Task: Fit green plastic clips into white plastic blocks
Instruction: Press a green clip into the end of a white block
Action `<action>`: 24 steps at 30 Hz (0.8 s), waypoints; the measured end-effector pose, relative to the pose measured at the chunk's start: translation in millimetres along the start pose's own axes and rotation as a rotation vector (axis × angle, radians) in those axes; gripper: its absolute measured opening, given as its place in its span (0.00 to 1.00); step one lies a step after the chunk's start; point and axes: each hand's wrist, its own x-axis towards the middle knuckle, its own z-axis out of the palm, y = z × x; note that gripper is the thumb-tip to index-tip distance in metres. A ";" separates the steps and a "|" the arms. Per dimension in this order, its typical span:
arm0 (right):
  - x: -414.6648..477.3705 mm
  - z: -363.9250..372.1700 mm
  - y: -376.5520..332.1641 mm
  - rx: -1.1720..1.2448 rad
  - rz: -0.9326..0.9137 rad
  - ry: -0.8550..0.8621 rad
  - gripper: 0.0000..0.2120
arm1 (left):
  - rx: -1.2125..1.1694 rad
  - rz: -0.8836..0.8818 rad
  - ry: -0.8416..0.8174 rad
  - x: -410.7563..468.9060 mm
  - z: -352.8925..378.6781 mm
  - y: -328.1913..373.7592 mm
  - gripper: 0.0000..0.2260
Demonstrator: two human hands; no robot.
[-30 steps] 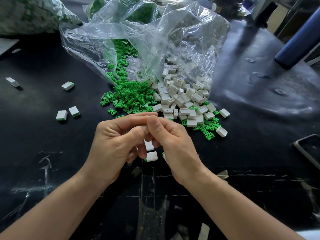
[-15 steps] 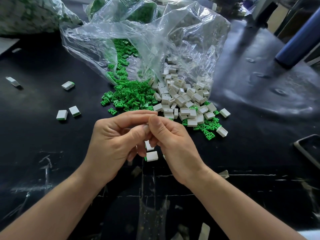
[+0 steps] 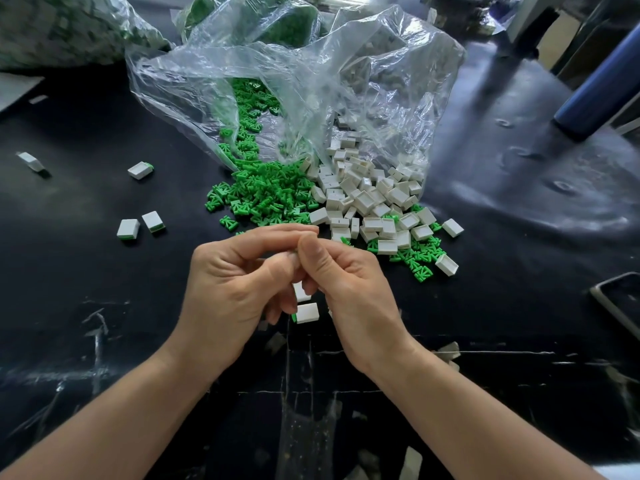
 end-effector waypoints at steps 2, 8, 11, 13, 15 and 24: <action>-0.7 0.1 0.4 -0.008 0.008 0.008 0.15 | -0.002 -0.005 0.000 0.2 0.7 0.5 0.09; -0.7 1.0 -0.8 -0.032 0.019 0.024 0.16 | -0.017 -0.022 0.012 0.8 1.3 0.6 0.09; 0.9 1.8 -3.4 -0.011 0.025 -0.028 0.17 | -0.003 -0.003 -0.002 3.1 0.4 2.0 0.10; 2.4 1.2 -6.2 -0.028 0.054 -0.063 0.18 | -0.001 0.003 -0.014 4.9 -1.9 2.5 0.10; 3.6 -2.9 -8.9 -0.062 0.112 -0.064 0.21 | -0.030 -0.008 -0.025 6.1 -4.3 2.8 0.10; 6.9 -21.2 -19.4 -0.192 0.294 0.004 0.20 | -0.016 -0.120 -0.081 6.5 -4.1 6.0 0.12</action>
